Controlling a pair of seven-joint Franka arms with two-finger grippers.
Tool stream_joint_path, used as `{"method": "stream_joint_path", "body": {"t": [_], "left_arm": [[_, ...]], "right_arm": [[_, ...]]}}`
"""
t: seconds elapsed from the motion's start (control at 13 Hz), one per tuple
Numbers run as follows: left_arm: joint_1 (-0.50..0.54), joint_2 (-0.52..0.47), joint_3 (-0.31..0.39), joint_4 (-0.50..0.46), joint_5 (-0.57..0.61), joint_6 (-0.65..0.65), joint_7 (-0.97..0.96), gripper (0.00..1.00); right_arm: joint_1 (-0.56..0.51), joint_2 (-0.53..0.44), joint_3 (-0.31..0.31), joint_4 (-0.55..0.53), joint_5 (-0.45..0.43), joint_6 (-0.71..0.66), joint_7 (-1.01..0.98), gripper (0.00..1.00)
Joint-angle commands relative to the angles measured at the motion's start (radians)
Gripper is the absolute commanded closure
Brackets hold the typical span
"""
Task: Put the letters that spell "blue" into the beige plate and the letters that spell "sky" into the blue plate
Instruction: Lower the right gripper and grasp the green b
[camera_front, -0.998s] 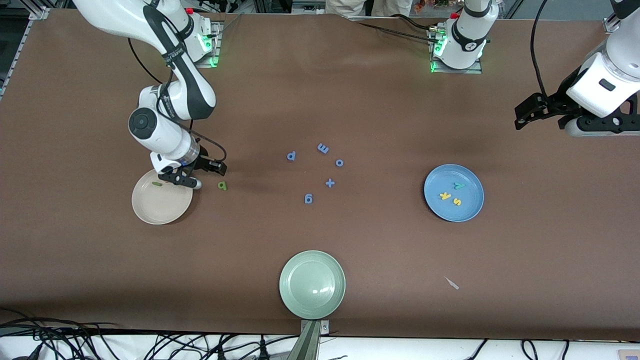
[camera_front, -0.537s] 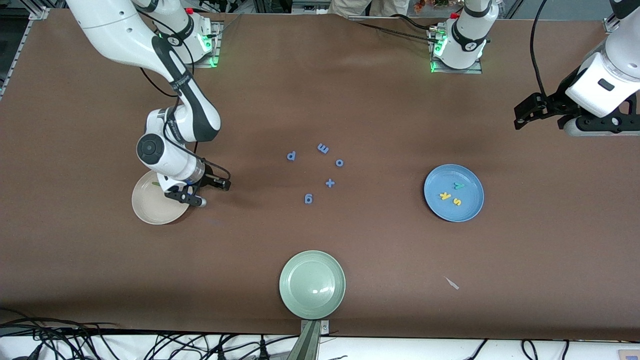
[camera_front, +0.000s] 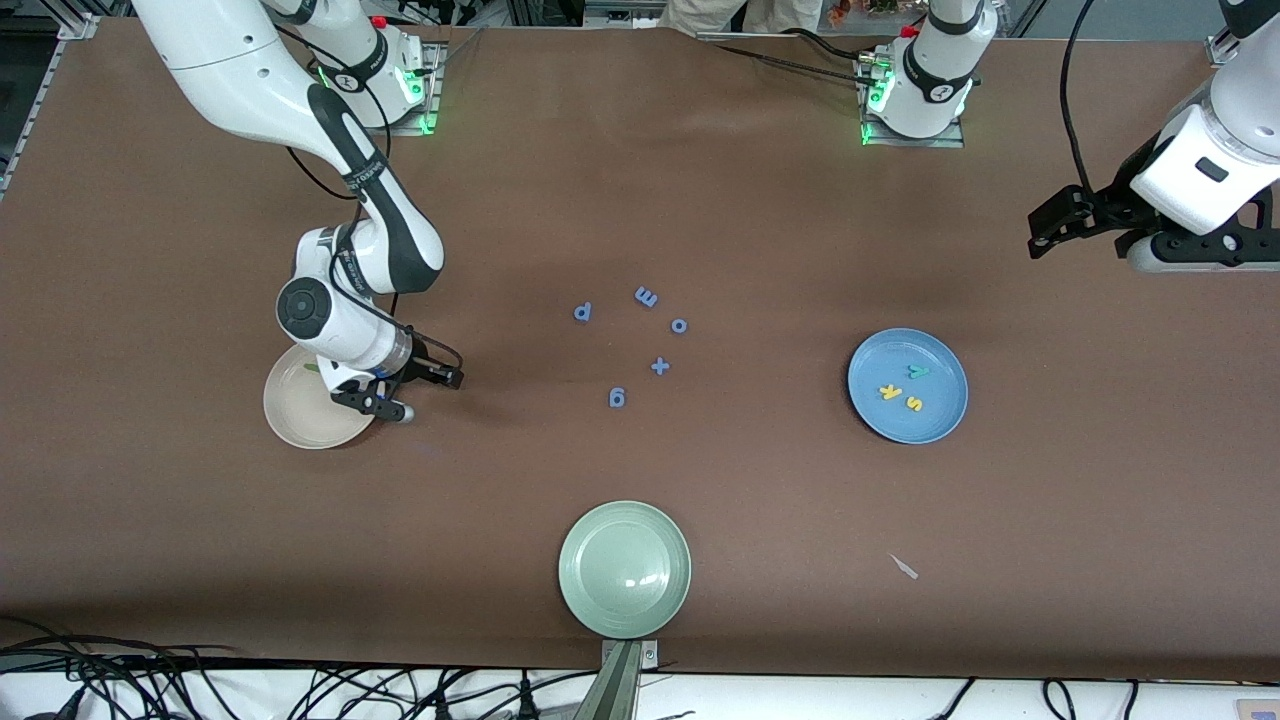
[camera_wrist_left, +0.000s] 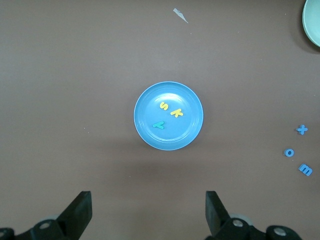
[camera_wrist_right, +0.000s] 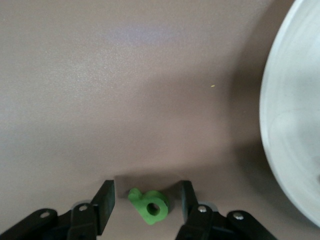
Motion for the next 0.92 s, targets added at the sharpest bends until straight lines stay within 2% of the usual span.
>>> {"method": "stream_joint_path", "body": {"t": [0.0,0.31,0.84], "left_arm": [[0.006,-0.006,-0.005,0.003,0.022,-0.014,0.018,0.00],[0.006,-0.006,-0.005,0.003,0.022,-0.013,0.019,0.00],[0.004,-0.006,-0.006,0.005,0.022,-0.013,0.019,0.00]], "right_arm": [[0.009,0.009,0.001,-0.004,-0.009,-0.007,0.025,0.38],[0.014,0.004,0.001,-0.020,-0.009,-0.005,0.025,0.40],[0.014,-0.004,0.001,-0.032,-0.012,-0.005,0.011,0.74]]}}
